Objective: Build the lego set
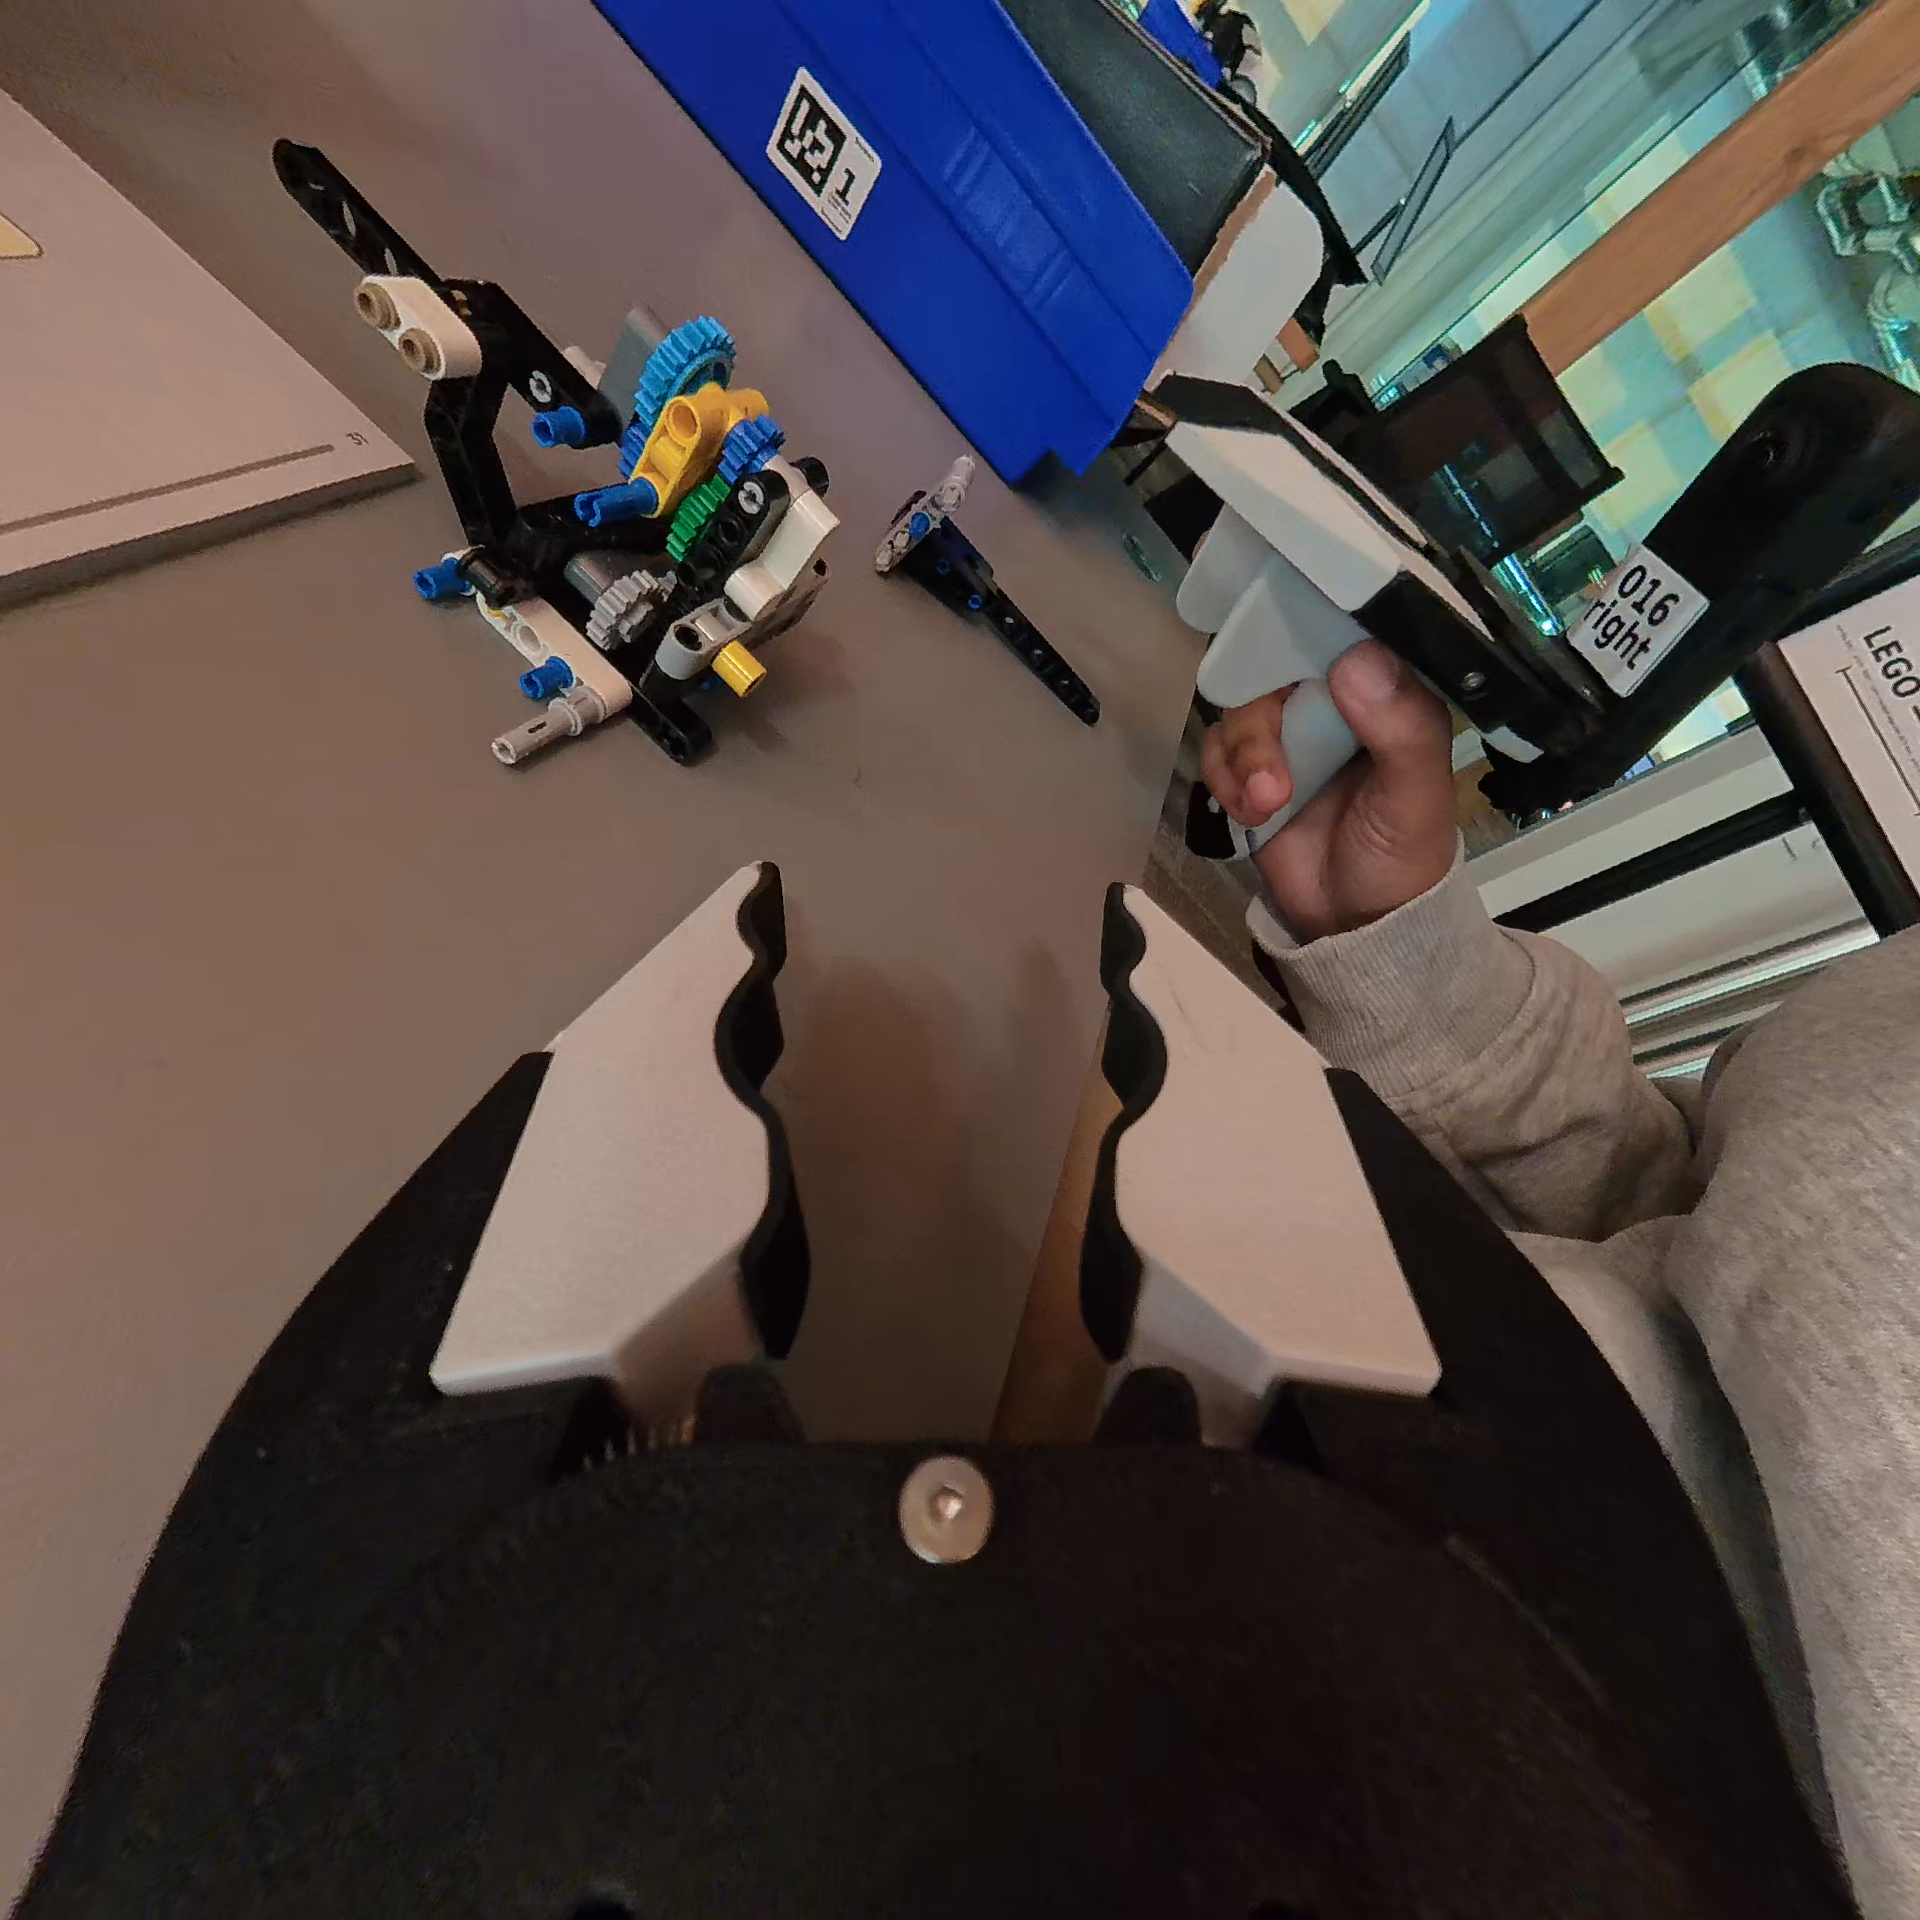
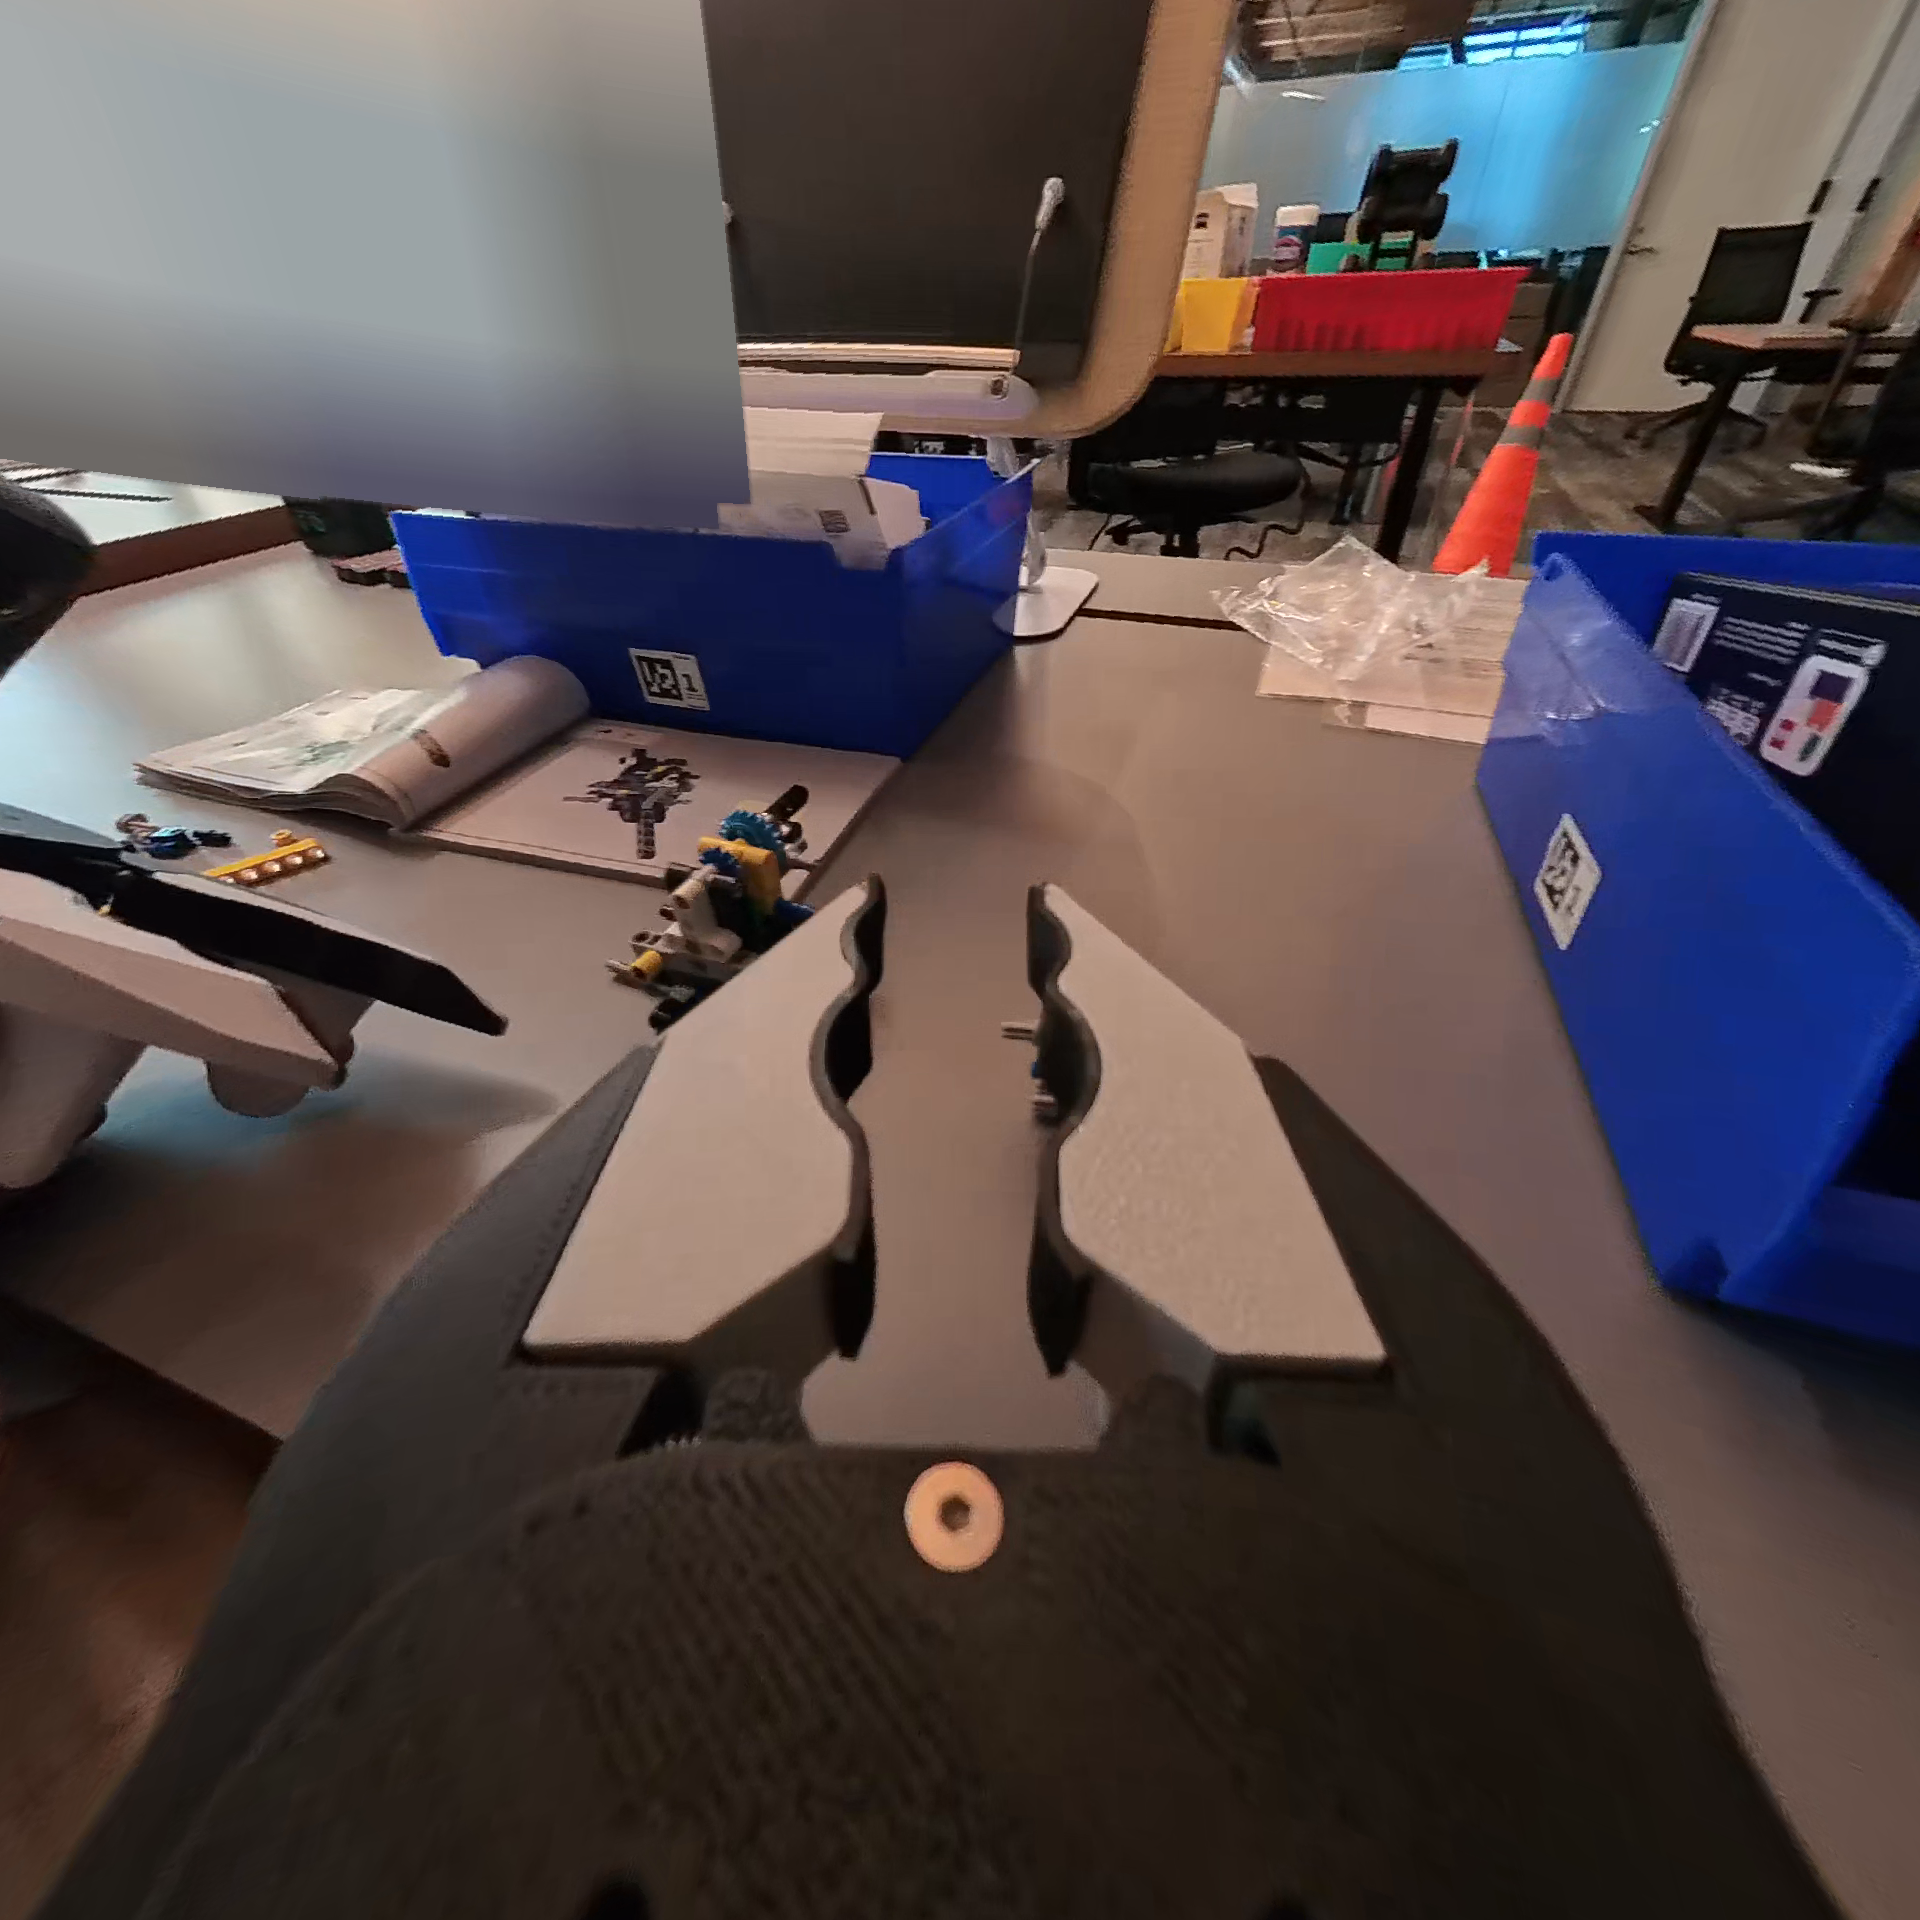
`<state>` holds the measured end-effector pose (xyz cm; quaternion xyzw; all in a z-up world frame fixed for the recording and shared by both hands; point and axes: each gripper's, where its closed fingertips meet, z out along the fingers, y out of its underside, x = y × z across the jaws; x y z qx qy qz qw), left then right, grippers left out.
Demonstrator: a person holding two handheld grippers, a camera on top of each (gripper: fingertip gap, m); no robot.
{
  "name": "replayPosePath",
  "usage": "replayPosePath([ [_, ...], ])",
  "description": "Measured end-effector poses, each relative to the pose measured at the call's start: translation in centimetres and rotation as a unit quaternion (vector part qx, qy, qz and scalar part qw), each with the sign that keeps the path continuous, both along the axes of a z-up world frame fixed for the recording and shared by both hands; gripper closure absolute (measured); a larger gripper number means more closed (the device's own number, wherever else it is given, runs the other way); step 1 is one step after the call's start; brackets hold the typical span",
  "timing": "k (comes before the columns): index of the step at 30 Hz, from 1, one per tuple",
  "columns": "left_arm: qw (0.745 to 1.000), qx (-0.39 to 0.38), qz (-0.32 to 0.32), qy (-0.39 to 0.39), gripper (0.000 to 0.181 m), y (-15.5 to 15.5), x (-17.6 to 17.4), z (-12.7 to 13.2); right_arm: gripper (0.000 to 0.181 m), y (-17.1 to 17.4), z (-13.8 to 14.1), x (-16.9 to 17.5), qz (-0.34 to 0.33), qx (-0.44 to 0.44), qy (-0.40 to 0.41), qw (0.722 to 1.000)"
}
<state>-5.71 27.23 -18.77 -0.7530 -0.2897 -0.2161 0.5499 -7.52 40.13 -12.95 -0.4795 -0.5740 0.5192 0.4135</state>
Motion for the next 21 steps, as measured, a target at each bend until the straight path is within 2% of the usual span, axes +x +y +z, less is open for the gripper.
replayPosePath([
  [21, 1.000, -0.012, -0.002, 0.014, 0.121, 0.0, 0.3, -0.2, 0.155, -4.4, 0.1, 0.7, 0.072, 0.001, -0.006, 0.997],
])
